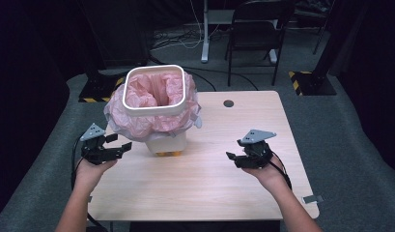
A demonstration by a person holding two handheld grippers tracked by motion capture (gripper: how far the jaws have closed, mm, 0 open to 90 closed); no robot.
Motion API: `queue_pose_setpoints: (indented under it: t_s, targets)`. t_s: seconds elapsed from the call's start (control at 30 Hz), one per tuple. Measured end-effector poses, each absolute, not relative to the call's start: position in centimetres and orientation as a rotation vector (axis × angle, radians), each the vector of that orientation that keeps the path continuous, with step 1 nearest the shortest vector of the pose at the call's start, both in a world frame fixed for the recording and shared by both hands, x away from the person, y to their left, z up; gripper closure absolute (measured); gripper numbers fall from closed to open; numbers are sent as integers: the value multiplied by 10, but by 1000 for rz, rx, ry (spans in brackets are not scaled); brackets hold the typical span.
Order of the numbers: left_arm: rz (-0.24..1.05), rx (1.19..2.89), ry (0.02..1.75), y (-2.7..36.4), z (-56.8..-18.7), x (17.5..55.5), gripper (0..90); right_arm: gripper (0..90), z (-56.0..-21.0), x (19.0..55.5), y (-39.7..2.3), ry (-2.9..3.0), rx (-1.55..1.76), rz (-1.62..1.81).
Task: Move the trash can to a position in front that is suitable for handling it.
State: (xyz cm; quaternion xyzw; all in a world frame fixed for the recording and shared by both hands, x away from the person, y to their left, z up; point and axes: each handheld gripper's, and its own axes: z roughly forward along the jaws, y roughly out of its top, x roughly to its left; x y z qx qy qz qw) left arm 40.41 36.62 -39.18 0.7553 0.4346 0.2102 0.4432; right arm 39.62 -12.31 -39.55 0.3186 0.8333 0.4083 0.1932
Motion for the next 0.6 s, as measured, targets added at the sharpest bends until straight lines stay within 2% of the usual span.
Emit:
queue_pose_setpoints:
  t_s: [0.6]
  targets:
    - [540, 1874, 1065, 370, -376, 411, 291, 382, -383, 415, -98, 2357, 853, 1218]
